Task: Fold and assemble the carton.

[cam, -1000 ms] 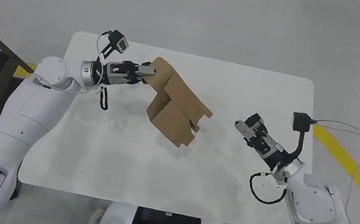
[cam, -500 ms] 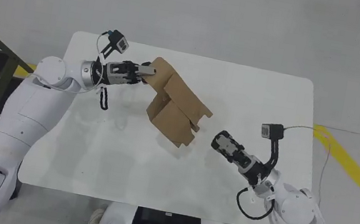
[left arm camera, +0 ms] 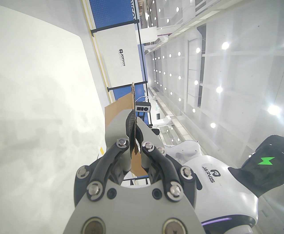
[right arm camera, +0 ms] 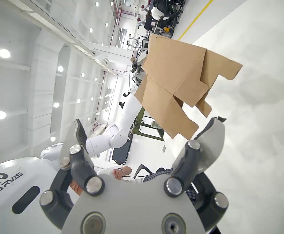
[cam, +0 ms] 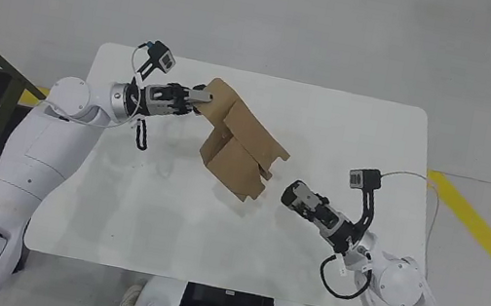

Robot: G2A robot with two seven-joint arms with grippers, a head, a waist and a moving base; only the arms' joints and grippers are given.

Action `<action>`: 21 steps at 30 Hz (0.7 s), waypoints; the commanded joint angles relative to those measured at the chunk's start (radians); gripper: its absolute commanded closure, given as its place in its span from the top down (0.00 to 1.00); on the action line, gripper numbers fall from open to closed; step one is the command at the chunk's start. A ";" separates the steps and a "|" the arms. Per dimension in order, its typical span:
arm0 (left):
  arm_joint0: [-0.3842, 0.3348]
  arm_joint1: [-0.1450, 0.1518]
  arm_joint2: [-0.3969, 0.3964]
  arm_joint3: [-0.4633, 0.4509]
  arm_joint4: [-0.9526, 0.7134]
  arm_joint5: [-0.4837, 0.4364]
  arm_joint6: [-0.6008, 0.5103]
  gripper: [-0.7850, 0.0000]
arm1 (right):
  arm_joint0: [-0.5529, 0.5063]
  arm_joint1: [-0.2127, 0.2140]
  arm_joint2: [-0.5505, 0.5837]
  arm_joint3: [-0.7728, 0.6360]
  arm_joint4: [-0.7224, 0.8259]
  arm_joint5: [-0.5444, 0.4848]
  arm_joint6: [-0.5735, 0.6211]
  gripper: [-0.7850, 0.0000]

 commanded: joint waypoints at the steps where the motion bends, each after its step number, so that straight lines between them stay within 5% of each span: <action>1: 0.000 0.000 0.000 0.000 0.000 0.000 0.000 0.00 | 0.003 0.000 0.000 -0.003 -0.023 0.006 -0.004 1.00; 21: 0.067 -0.029 0.004 -0.013 -0.076 0.036 0.073 0.00 | 0.055 -0.039 -0.175 0.226 0.163 -0.162 0.046 1.00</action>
